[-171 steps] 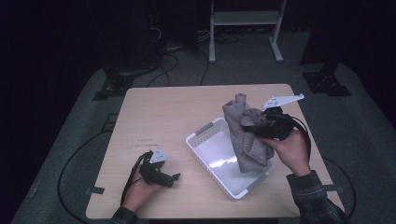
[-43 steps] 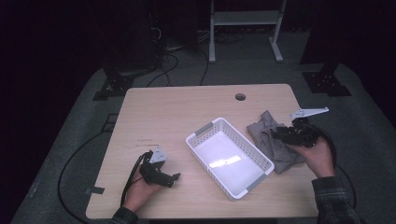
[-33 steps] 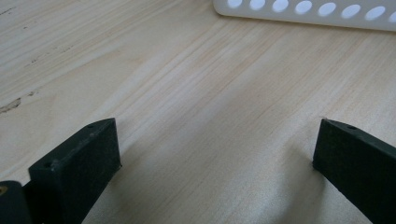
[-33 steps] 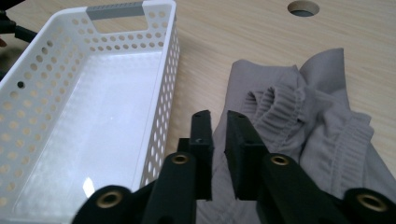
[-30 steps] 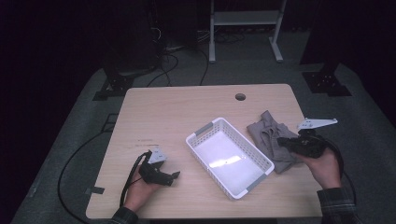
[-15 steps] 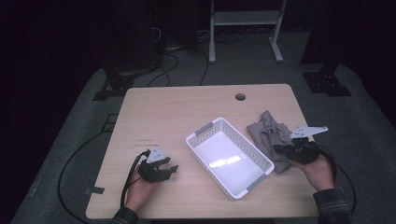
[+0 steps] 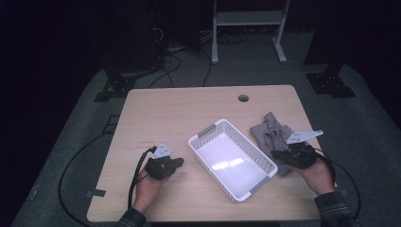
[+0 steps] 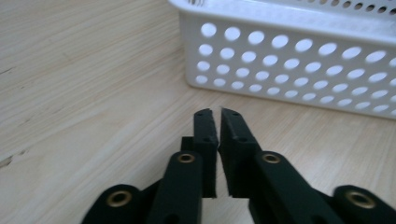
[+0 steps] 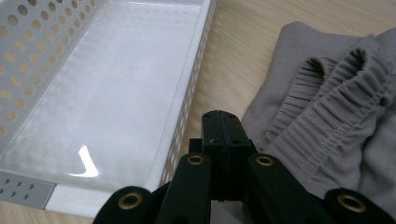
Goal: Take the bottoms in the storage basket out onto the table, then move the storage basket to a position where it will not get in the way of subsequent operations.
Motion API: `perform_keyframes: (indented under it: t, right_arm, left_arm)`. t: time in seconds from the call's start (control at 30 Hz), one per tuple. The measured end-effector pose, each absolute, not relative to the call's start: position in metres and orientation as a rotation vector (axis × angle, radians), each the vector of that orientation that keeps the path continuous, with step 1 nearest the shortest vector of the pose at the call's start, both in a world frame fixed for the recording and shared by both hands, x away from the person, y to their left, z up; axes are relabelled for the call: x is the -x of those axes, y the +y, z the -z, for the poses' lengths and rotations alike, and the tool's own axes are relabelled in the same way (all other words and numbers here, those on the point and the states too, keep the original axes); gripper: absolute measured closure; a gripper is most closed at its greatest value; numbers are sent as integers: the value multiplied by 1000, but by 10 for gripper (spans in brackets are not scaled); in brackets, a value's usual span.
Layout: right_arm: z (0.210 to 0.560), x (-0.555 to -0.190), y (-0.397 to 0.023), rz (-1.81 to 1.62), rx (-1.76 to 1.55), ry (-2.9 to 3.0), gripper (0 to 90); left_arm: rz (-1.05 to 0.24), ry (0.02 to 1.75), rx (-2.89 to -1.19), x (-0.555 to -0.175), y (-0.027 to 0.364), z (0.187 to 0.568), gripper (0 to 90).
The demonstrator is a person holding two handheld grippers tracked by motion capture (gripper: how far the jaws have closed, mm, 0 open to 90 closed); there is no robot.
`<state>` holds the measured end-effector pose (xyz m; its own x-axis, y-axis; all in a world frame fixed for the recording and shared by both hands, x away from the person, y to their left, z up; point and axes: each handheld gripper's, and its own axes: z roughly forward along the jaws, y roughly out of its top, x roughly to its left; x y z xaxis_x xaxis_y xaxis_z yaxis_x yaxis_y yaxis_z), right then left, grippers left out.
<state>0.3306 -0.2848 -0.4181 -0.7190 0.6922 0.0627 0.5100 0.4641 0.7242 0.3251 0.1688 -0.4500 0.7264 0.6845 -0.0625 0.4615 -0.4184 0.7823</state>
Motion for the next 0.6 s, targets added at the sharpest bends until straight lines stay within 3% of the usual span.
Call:
perform_keyframes:
  t: [0.6]
  right_arm:
    - [427,-328,-281,-1092,-1008,2564,898]
  left_arm:
    - [-351,875,-2065,-344,137,443,900]
